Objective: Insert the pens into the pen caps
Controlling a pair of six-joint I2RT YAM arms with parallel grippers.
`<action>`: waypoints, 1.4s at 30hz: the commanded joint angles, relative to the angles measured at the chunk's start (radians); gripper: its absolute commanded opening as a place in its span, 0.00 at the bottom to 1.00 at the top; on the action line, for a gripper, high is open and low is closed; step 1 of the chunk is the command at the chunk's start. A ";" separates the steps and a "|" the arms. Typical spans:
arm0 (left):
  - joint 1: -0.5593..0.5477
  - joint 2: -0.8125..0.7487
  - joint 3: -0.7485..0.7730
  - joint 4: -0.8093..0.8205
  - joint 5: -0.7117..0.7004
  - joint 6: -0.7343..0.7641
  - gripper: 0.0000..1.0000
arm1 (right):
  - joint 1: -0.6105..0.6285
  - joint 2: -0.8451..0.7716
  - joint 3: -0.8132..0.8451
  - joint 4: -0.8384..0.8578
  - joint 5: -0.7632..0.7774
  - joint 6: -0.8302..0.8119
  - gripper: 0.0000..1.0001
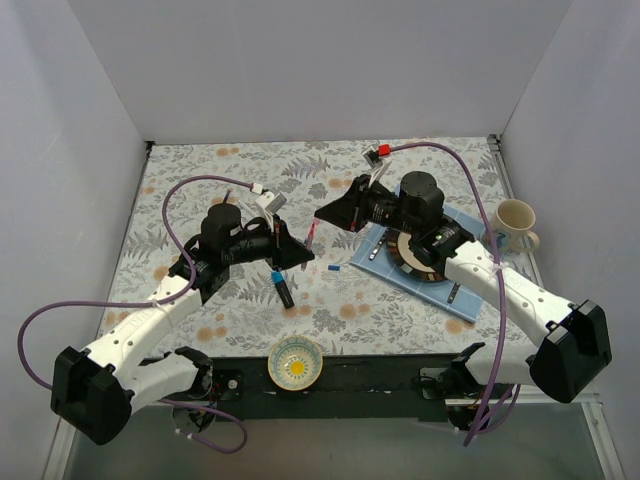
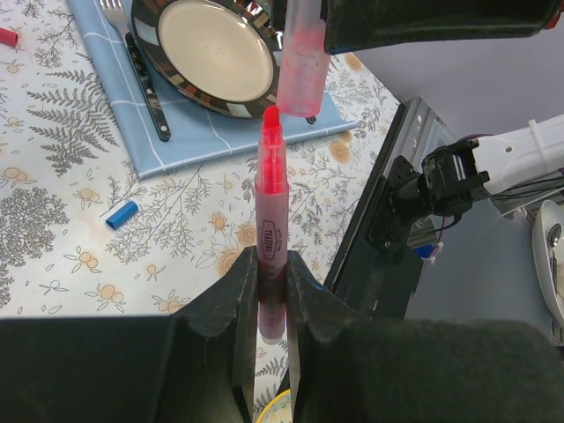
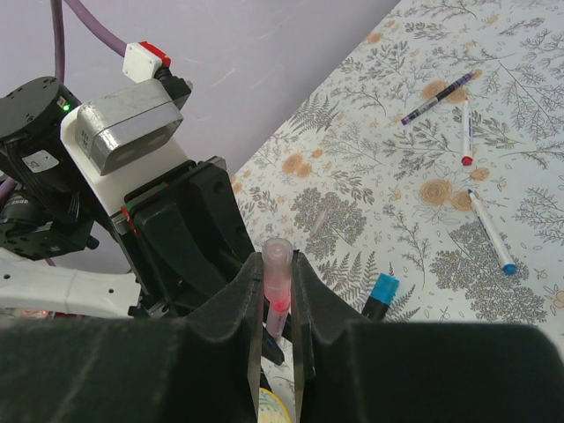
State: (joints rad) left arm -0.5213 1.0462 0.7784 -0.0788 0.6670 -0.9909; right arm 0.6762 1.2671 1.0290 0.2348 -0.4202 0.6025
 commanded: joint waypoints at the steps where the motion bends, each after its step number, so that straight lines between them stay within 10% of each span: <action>1: -0.005 -0.035 0.001 0.008 -0.004 0.015 0.00 | 0.000 0.011 -0.004 0.038 -0.012 -0.004 0.01; 42: -0.003 -0.052 -0.004 0.014 -0.003 0.015 0.00 | -0.001 0.035 0.026 0.035 -0.031 0.026 0.01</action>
State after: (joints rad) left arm -0.5209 1.0294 0.7765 -0.0891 0.6552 -0.9909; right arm 0.6746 1.3025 1.0340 0.2504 -0.4343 0.6323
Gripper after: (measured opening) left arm 0.117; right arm 0.204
